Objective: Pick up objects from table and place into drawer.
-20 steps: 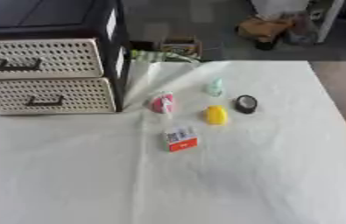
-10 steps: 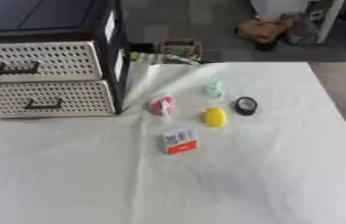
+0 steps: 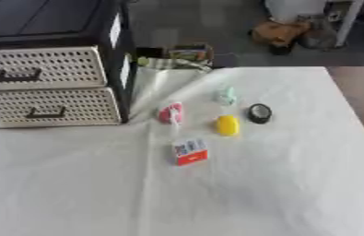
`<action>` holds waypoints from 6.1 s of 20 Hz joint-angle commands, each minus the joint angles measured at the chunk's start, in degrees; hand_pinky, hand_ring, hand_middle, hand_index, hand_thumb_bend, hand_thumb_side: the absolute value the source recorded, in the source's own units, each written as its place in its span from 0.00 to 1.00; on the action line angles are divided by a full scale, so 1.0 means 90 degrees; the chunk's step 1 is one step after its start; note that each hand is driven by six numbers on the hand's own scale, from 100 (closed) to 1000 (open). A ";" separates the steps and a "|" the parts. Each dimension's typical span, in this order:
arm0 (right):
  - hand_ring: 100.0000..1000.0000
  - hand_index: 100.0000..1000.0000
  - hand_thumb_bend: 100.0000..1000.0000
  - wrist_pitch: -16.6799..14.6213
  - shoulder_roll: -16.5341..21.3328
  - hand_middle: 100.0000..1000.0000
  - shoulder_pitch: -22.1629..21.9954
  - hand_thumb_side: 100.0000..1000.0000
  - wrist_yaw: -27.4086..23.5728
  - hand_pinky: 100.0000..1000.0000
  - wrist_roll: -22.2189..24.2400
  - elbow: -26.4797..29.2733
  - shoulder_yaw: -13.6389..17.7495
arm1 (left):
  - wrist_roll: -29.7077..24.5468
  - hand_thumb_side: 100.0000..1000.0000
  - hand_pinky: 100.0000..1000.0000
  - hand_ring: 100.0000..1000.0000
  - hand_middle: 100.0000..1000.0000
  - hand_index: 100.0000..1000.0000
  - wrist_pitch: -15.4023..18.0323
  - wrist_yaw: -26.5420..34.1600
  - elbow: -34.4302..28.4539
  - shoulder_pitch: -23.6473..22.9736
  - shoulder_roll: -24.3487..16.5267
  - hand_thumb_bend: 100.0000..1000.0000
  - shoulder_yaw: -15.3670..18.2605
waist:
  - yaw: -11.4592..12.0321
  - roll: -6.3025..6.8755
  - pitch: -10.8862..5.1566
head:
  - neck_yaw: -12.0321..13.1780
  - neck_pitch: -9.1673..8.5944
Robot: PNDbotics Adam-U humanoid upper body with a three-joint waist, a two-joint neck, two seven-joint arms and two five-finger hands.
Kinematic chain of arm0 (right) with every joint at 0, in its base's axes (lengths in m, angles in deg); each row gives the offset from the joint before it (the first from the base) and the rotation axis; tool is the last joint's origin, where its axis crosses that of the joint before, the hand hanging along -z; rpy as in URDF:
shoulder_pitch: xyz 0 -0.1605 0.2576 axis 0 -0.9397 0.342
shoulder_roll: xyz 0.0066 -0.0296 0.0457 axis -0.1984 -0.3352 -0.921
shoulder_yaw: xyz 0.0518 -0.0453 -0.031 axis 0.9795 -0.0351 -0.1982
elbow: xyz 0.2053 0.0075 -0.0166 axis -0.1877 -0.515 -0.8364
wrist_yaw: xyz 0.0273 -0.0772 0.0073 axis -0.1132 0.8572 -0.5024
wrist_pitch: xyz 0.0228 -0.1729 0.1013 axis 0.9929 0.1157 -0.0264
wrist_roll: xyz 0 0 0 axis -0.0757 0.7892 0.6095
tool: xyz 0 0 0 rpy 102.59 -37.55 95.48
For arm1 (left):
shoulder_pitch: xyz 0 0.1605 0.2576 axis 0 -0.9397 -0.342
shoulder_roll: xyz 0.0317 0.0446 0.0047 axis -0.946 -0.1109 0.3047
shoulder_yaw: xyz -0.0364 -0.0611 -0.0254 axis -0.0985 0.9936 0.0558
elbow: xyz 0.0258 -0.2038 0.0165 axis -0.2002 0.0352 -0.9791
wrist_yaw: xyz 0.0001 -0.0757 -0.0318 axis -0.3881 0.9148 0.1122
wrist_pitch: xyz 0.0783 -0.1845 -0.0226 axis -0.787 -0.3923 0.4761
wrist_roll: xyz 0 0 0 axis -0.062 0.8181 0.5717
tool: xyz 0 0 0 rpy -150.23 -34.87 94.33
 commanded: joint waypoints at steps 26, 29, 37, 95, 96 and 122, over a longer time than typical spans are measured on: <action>0.69 0.77 0.37 -0.0017 0.0048 0.46 0.0137 0.74 -0.0082 0.74 0.0056 0.0105 0.0002 | 0.0331 0.34 0.00 0.00 0.00 0.86 -0.0014 -0.1888 0.0807 0.0559 0.0467 0.01 -0.0511 | -0.0139 0.0046 0.0023 | 0.0132 -0.0168; 0.69 0.76 0.37 -0.0013 0.0033 0.46 0.0132 0.74 -0.0087 0.74 0.0059 0.0105 0.0002 | 0.0539 0.34 0.00 0.00 0.00 0.87 -0.0209 -0.1938 0.0857 0.0557 0.0472 0.01 -0.0466 | -0.0143 0.0042 0.0035 | 0.0133 -0.0181; 0.69 0.76 0.37 -0.0015 0.0010 0.46 0.0143 0.74 -0.0095 0.74 0.0078 0.0105 -0.0003 | 0.0615 0.34 0.00 0.00 0.00 0.89 -0.0355 -0.2022 0.0974 0.0495 0.0475 0.01 -0.0470 | -0.0157 0.0033 0.0077 | 0.0152 -0.0214; 0.68 0.76 0.37 0.0014 -0.0169 0.44 0.0141 0.74 -0.0140 0.74 0.0120 0.0105 0.0029 | 0.0725 0.34 0.00 0.00 0.00 0.75 -0.0335 -0.2266 0.1395 0.0334 0.0597 0.01 -0.0439 | -0.0217 -0.0021 0.0251 | 0.0337 -0.0275; 0.69 0.76 0.37 0.0013 -0.0170 0.44 0.0143 0.74 -0.0142 0.74 0.0119 0.0105 0.0030 | 0.0729 0.34 0.00 0.00 0.00 0.74 -0.0349 -0.2242 0.1358 0.0308 0.0581 0.01 -0.0435 | -0.0213 -0.0021 0.0242 | 0.0348 -0.0263; 0.69 0.76 0.37 0.0006 -0.0204 0.45 0.0162 0.74 -0.0154 0.75 0.0061 0.0105 0.0056 | 0.1091 0.34 0.00 0.00 0.00 0.69 -0.0588 -0.2160 0.0409 -0.0634 0.0043 0.01 -0.0346 | -0.0174 -0.0093 0.0140 | 0.0407 -0.0266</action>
